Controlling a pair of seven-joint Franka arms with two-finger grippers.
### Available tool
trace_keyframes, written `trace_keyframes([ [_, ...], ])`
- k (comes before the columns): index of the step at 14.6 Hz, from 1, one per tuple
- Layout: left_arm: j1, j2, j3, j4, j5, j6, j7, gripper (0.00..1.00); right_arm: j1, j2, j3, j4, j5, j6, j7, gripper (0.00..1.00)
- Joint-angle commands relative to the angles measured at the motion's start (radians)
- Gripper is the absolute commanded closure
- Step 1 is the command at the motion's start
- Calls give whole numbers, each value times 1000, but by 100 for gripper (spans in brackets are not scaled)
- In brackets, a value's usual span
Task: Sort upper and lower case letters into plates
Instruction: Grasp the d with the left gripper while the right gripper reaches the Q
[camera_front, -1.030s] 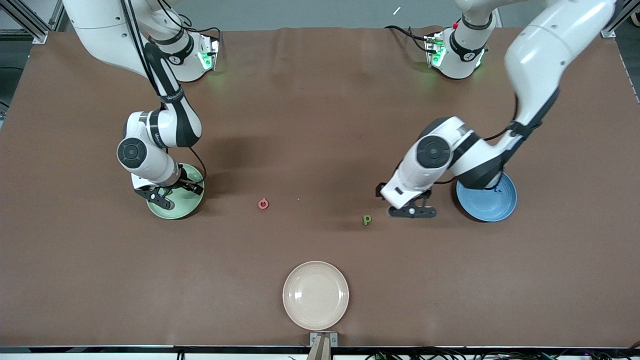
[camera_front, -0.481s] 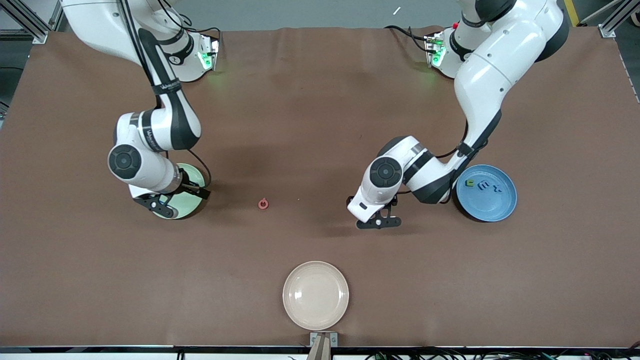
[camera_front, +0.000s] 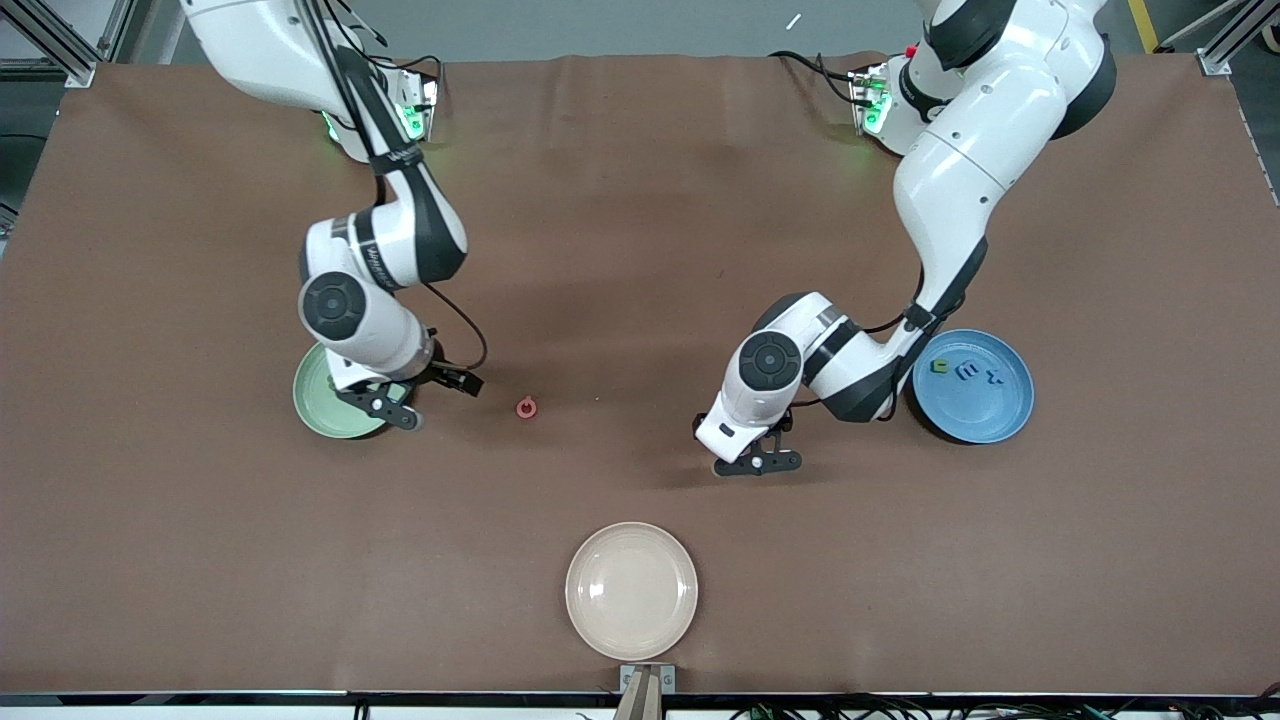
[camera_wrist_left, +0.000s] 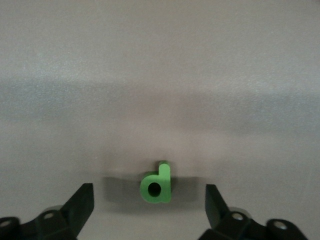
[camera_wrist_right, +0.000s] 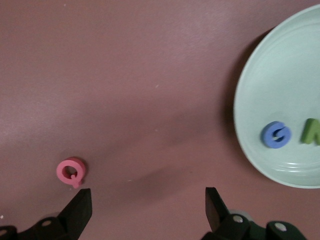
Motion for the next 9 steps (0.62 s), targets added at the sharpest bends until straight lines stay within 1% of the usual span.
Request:
trace_keyframes([
  [1, -22, 11, 16, 33, -15, 1, -5, 14, 47, 74, -7, 48, 16, 40, 54, 0],
  [2, -22, 13, 16, 32, -15, 1, -7, 20, 50, 89, -7, 57, 16, 52, 53, 0],
  [4, -22, 17, 16, 32, -15, 1, -18, 29, 65, 105, -4, 61, 14, 83, 51, 0],
  [7, -23, 23, 16, 32, -15, 1, -24, 39, 93, 137, 1, 64, 16, 125, 53, 1],
  [9, -22, 25, 18, 34, -15, 3, -27, 45, 110, 155, 1, 65, 16, 146, 55, 4],
])
